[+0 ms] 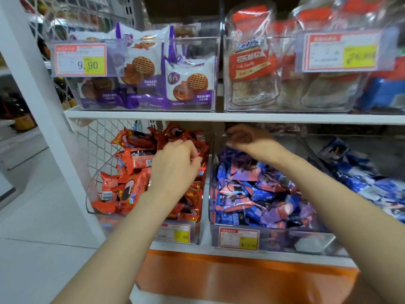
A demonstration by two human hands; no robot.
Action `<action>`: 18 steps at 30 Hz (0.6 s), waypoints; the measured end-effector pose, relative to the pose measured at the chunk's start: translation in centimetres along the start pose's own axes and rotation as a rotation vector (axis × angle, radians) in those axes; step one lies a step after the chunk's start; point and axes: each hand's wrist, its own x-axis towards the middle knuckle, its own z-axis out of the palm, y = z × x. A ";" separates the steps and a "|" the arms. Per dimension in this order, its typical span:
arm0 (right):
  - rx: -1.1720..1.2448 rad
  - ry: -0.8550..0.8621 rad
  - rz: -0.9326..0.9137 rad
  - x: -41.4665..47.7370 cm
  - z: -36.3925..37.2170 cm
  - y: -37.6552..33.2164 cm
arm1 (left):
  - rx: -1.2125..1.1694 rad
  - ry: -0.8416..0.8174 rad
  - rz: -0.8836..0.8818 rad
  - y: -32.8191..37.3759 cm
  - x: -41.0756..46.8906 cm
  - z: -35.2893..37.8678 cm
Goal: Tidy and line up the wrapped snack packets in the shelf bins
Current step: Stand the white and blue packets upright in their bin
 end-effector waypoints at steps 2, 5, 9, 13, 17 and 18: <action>-0.077 0.056 0.002 -1.5 -1.9 0.8 | -0.094 -0.017 -0.001 1.8 -0.1 0.5; -0.225 0.099 0.040 -4.3 -4.6 2.3 | -0.197 -0.107 0.003 4.5 -0.9 2.1; -0.318 0.097 0.110 -7.4 -6.7 5.6 | -0.212 -0.315 0.023 7.8 -1.9 5.3; -0.401 0.039 0.091 -9.7 -7.2 7.4 | -0.154 -0.421 -0.049 9.7 -1.7 7.2; -0.428 0.036 0.035 -9.7 -7.2 7.8 | -0.160 -0.408 -0.103 10.3 -1.3 7.9; -0.415 0.037 0.025 -9.4 -7.1 7.6 | -0.156 -0.405 -0.100 10.2 -1.3 7.9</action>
